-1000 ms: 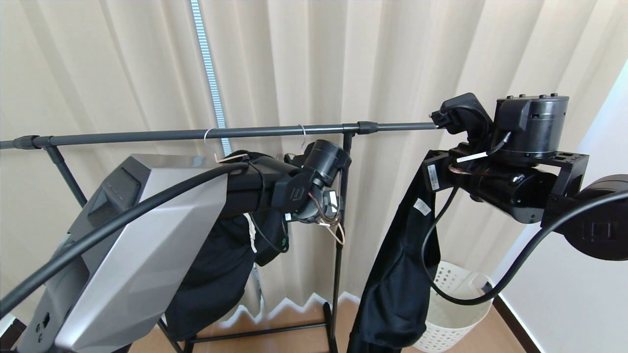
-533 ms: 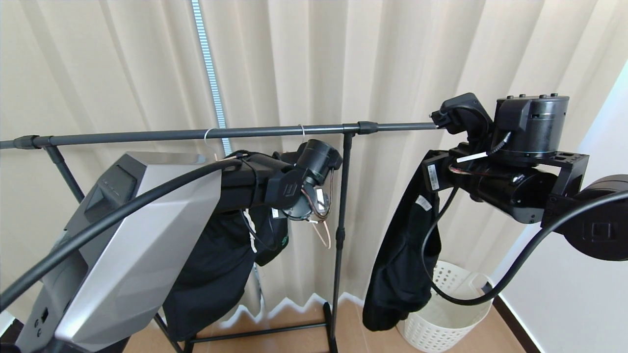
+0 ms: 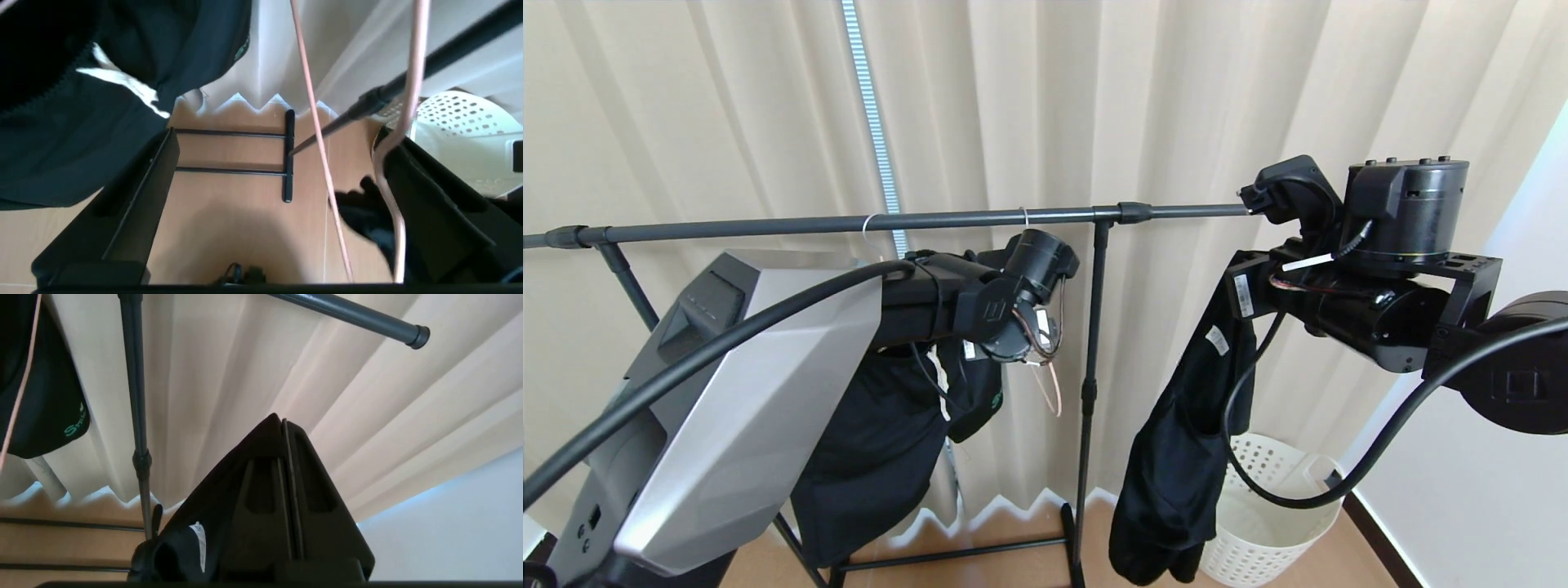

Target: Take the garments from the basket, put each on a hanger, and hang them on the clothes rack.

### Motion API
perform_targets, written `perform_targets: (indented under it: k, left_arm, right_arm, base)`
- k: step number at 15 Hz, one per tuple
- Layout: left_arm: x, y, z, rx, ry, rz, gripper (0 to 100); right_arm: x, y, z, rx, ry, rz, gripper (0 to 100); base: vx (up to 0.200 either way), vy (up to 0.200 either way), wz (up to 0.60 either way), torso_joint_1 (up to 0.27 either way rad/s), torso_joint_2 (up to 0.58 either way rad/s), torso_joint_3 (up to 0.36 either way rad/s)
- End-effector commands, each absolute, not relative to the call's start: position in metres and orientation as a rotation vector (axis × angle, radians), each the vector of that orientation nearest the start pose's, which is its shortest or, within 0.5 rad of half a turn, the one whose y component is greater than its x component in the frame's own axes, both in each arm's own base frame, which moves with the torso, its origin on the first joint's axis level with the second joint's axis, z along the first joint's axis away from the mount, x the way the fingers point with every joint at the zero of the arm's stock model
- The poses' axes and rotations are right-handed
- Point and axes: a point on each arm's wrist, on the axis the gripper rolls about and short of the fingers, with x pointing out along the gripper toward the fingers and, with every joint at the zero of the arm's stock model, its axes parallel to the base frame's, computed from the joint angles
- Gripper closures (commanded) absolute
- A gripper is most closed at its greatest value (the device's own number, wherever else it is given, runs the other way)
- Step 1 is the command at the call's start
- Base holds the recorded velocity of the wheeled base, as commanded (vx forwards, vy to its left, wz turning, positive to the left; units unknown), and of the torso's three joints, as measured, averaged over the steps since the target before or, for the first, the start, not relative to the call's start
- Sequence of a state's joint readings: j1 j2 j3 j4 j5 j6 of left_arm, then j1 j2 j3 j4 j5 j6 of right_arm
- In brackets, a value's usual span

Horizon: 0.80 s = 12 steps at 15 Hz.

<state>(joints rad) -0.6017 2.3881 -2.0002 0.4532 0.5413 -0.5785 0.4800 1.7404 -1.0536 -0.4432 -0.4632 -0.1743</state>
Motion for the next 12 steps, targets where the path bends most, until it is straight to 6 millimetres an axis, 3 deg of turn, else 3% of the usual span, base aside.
perform_targets:
  k: [1,7,12]
  left_arm:
    - [0.399,-0.251,0.142,-0.118,0.679,0.162,0]
    - [0.4,-0.252,0.138,-0.105,0.686,0.159,0]
    - [0.407,-0.259,0.112,-0.054,0.723,0.158,0]
  right_arm:
    - [0.299,0.144,0.218,-0.286,0.218,0.036,100]
    - [0.299,0.144,0.218,-0.286,0.217,0.036,100]
    - [0.299,0.145,0.217,-0.287,0.219,0.038,100]
  base:
    - [0.0,0.0,0.0,0.0,0.0,0.0]
    - [0.0,0.0,0.0,0.0,0.0,0.0]
    - [0.0,0.0,0.0,0.0,0.0,0.0]
